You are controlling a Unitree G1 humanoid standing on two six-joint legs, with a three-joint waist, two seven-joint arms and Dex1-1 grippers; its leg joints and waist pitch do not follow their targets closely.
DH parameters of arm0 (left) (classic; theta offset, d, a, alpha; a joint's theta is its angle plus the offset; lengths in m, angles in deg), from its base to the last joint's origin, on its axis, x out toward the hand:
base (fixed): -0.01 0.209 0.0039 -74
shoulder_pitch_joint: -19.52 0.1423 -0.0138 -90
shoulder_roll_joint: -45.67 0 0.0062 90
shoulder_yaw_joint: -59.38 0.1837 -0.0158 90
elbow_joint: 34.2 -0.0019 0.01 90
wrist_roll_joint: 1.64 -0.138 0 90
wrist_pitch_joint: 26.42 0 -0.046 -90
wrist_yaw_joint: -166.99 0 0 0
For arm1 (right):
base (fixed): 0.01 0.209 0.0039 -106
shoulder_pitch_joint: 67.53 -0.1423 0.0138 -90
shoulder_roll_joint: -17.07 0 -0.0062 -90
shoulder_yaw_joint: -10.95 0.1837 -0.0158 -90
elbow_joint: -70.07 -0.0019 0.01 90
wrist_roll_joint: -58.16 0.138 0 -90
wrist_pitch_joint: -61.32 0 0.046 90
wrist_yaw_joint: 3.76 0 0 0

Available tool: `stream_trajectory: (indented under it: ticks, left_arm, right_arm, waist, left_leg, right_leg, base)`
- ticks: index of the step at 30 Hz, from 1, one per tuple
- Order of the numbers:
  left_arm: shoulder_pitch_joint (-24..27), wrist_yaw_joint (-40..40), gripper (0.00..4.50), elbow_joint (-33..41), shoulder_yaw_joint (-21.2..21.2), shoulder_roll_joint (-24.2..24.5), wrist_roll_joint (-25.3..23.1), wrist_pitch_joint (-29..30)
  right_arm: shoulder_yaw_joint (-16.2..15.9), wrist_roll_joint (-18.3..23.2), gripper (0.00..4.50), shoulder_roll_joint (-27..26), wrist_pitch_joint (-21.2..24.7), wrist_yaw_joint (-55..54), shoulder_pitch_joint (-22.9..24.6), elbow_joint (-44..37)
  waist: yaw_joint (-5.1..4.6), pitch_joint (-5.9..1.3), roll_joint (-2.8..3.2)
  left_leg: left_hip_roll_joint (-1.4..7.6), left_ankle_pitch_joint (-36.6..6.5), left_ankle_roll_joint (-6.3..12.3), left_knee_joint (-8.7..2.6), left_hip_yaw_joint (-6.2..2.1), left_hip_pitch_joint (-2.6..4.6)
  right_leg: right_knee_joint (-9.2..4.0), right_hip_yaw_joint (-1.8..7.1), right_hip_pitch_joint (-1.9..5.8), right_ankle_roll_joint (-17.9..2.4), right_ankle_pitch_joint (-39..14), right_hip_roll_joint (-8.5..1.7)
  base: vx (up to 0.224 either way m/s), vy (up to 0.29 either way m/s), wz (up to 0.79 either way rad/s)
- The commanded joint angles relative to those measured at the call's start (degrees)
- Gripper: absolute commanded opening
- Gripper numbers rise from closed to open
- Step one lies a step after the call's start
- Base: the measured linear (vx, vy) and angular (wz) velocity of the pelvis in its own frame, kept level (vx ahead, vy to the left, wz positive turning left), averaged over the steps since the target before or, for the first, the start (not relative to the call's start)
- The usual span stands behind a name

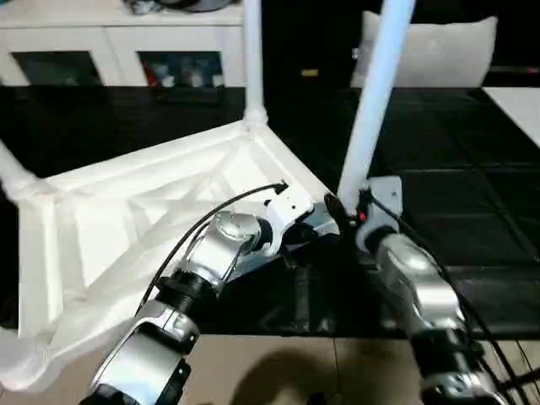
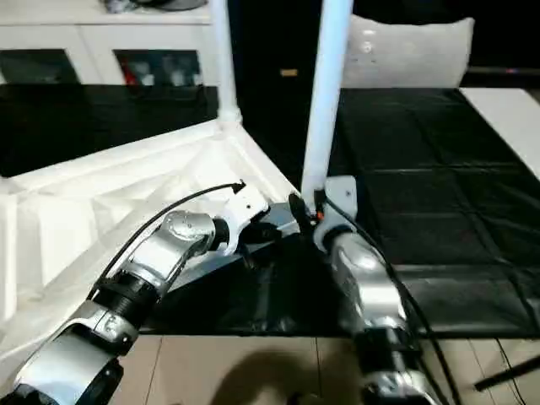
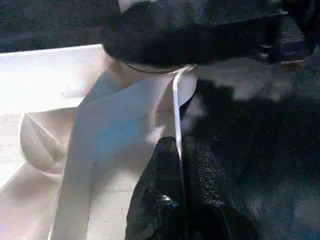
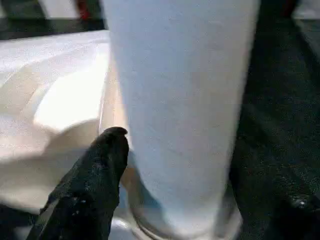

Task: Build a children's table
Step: Rotate leg to tighten

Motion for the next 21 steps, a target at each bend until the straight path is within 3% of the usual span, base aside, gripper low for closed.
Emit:
stream_trajectory:
  ticks: [1, 3, 5, 8, 10, 15, 17, 21]
  left_arm:
    - [-0.3, -2.3, 0.0, 2.0, 0.4, 1.6, -0.5, -2.0]
    - [-0.2, -3.0, 0.0, 2.0, 0.6, 2.0, -0.4, -2.3]
    - [0.1, -8.1, 0.0, 1.8, 2.6, 4.6, -0.4, -5.8]
    - [0.0, -11.5, 0.0, 1.5, 3.6, 6.1, -0.3, -7.8]
    - [0.0, -13.7, 0.0, 1.5, 4.1, 7.0, -0.2, -9.1]
    - [0.3, -21.4, 0.0, 2.0, 6.2, 9.5, 0.6, -13.3]
    - [0.4, -25.3, 0.0, 2.3, 7.7, 10.9, 0.6, -15.4]
    - [0.4, -27.9, 0.0, 2.5, 8.5, 11.9, 0.5, -16.6]
  right_arm:
    - [0.7, 2.4, 3.57, 3.3, -2.0, 6.9, 0.5, -2.4]
    - [0.6, 3.1, 3.85, 4.8, -1.9, 9.5, 0.9, -2.8]
    - [-0.7, 5.6, 4.0, 12.4, -2.1, 21.5, 2.7, -4.8]
    - [-1.2, 6.6, 4.28, 16.2, -1.8, 27.3, 3.2, -5.6]
    - [-1.8, 6.7, 4.44, 18.1, -1.4, 30.0, 3.2, -5.8]
    - [-5.1, 7.9, 4.44, 23.7, -1.2, 40.8, 3.1, -6.5]
    - [-6.4, 9.3, 4.44, 25.3, -0.2, 45.2, 2.8, -6.6]
    - [-7.9, 9.4, 4.09, 26.2, 0.2, 49.2, 2.3, -6.2]
  waist:
    - [0.71, -4.45, -0.39]
    - [0.93, -4.21, -0.23]
    - [1.26, -4.0, -0.55]
    - [1.42, -3.6, -0.58]
    - [1.38, -3.62, -0.62]
    - [1.63, -3.72, -0.64]
    - [1.97, -3.82, -0.62]
    - [2.9, -3.98, -0.63]
  left_leg:
    - [0.81, 0.3, 9.63, -2.74, 0.5, -0.47]
    - [0.91, -2.2, 8.53, -2.97, 0.52, -0.33]
    - [0.9, -4.7, 7.8, -3.07, 0.51, -0.24]
    - [0.49, -8.1, 6.53, -3.23, 0.78, 0.24]
    - [0.2, -8.4, 6.05, -3.19, 0.79, 0.2]
    - [0.52, -9.1, 6.44, -3.19, 0.75, 0.5]
    - [0.84, -8.5, 6.97, -3.29, 0.65, 0.27]
    - [1.06, -6.9, 6.9, -3.26, 0.69, 0.24]
  right_leg:
    - [-3.08, 3.86, 5.36, -5.7, -10.6, -3.44]
    - [-3.63, 3.74, 5.29, -4.5, -14.7, -3.31]
    - [-4.14, 3.74, 5.32, -3.0, -17.8, -3.09]
    - [-5.05, 3.72, 4.97, -1.3, -23.8, -2.89]
    - [-5.29, 3.56, 4.96, -0.5, -25.7, -2.74]
    - [-5.42, 3.66, 4.55, -1.0, -25.7, -2.68]
    - [-4.92, 3.99, 4.65, -1.7, -24.1, -2.79]
    - [-4.48, 4.15, 4.63, -2.8, -22.3, -2.92]
  base:
    - [0.0, 0.0, 0.0]
    - [0.0, 0.0, 0.0]
    - [0.0, 0.0, 0.0]
    - [0.0, 0.0, 0.0]
    - [0.0, 0.0, 0.0]
    - [0.0, 0.0, 0.0]
    - [0.0, 0.0, 0.0]
    - [0.0, 0.0, 0.0]
